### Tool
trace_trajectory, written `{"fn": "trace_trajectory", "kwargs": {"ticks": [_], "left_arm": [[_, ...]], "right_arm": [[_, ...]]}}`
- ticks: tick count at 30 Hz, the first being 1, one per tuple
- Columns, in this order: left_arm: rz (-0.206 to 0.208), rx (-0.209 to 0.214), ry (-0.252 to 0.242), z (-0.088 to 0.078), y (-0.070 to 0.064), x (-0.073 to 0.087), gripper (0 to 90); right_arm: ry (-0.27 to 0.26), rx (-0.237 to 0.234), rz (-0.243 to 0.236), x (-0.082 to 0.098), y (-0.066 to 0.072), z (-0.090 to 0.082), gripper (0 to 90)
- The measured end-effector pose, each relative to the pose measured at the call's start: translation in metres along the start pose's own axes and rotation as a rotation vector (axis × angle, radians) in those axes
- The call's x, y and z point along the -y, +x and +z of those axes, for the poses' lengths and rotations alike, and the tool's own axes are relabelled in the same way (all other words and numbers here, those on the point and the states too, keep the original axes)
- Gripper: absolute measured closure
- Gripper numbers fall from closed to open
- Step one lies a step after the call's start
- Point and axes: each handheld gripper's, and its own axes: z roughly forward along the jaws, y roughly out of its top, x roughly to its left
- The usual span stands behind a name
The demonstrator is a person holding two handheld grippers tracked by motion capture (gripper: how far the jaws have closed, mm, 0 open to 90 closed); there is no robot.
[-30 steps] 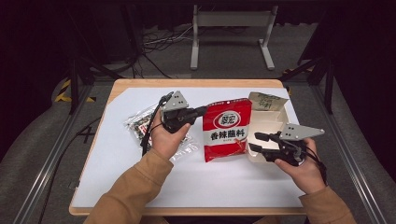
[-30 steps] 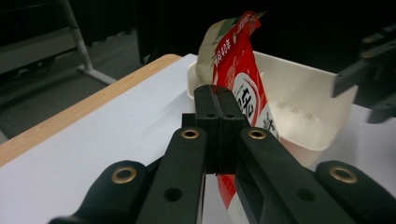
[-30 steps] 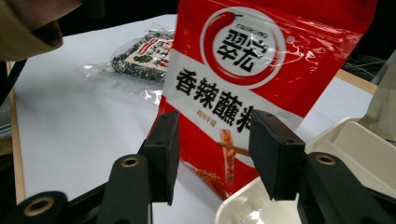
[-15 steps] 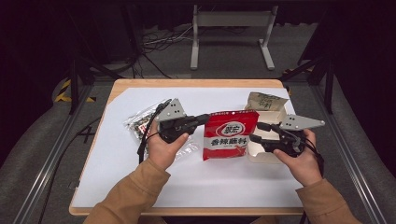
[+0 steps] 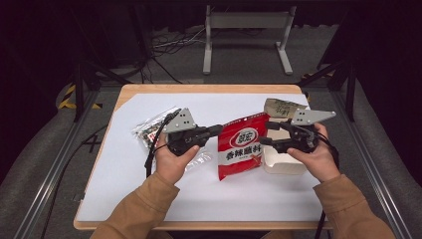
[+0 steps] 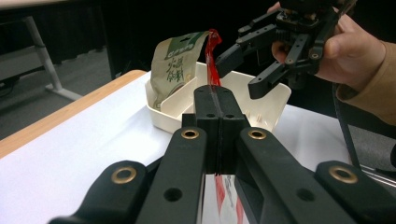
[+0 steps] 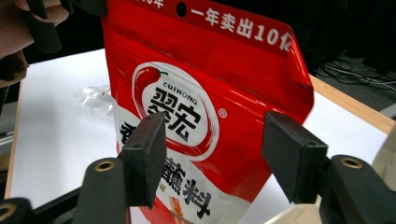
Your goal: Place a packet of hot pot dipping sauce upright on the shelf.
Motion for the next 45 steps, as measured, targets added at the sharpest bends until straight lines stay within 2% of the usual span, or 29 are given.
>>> {"fn": "trace_trajectory", "kwargs": {"ticks": [3,8,11,13,14,16,17,18,23,25,26,27,28,31,34,37,40,42,43,45], "left_arm": [[-0.01,-0.004,-0.004,-0.001,0.0,0.001,90.0],[-0.015,-0.002,-0.013,-0.001,-0.002,0.001,90.0],[-0.01,0.003,-0.016,-0.001,-0.001,0.001,90.0],[-0.012,0.006,-0.018,-0.001,-0.002,0.001,90.0],[-0.015,0.008,-0.019,-0.001,-0.003,0.001,90.0],[-0.015,0.012,-0.022,-0.001,-0.003,0.001,90.0],[-0.012,0.013,-0.022,-0.001,-0.003,0.001,90.0],[-0.016,0.012,-0.024,0.0,-0.004,0.001,90.0],[-0.013,0.01,-0.025,-0.001,-0.004,0.001,90.0],[-0.008,0.013,-0.024,-0.001,-0.005,0.001,90.0],[-0.004,0.009,-0.025,-0.002,-0.005,0.001,90.0],[-0.004,0.013,-0.025,-0.002,-0.005,0.001,90.0],[-0.004,0.013,-0.025,-0.002,-0.005,0.001,90.0],[-0.006,0.021,-0.032,-0.001,-0.007,0.001,90.0],[-0.001,0.029,-0.033,0.0,-0.009,0.001,90.0],[0.0,0.034,-0.035,0.001,-0.01,0.0,90.0],[-0.001,0.032,-0.036,0.0,-0.01,0.001,90.0],[-0.006,0.033,-0.037,0.0,-0.009,0.001,90.0],[-0.007,0.033,-0.04,0.0,-0.009,0.002,90.0],[-0.008,0.036,-0.04,-0.001,-0.008,0.002,90.0]], "right_arm": [[0.007,-0.028,-0.017,-0.004,-0.001,0.002,42.7],[0.039,-0.074,-0.06,-0.019,-0.001,0.004,50.3],[0.082,-0.093,-0.094,-0.029,0.001,0.002,58.8],[0.133,-0.109,-0.135,-0.039,0.0,0.0,63.8],[0.133,-0.109,-0.135,-0.039,0.0,0.0,63.8],[0.171,-0.128,-0.158,-0.046,0.0,-0.001,65.2],[0.212,-0.142,-0.179,-0.052,0.0,0.001,65.2],[0.212,-0.142,-0.179,-0.052,0.0,0.001,65.2],[0.281,-0.132,-0.233,-0.06,0.002,0.009,62.8],[0.266,-0.116,-0.255,-0.065,0.002,0.005,60.9],[0.224,-0.083,-0.264,-0.071,-0.001,-0.004,53.1],[0.209,-0.059,-0.272,-0.075,-0.003,-0.008,50.2],[0.209,-0.059,-0.272,-0.075,-0.003,-0.008,50.2],[0.216,-0.024,-0.276,-0.081,-0.007,-0.012,41.5],[0.293,-0.06,-0.28,-0.079,-0.012,-0.001,39.1],[0.359,-0.112,-0.286,-0.073,-0.014,0.013,41.8],[0.39,-0.152,-0.292,-0.072,-0.015,0.023,47.7],[0.396,-0.162,-0.292,-0.073,-0.015,0.026,49.9],[0.411,-0.189,-0.295,-0.073,-0.015,0.03,53.5],[0.418,-0.204,-0.287,-0.073,-0.014,0.032,54.4]]}}
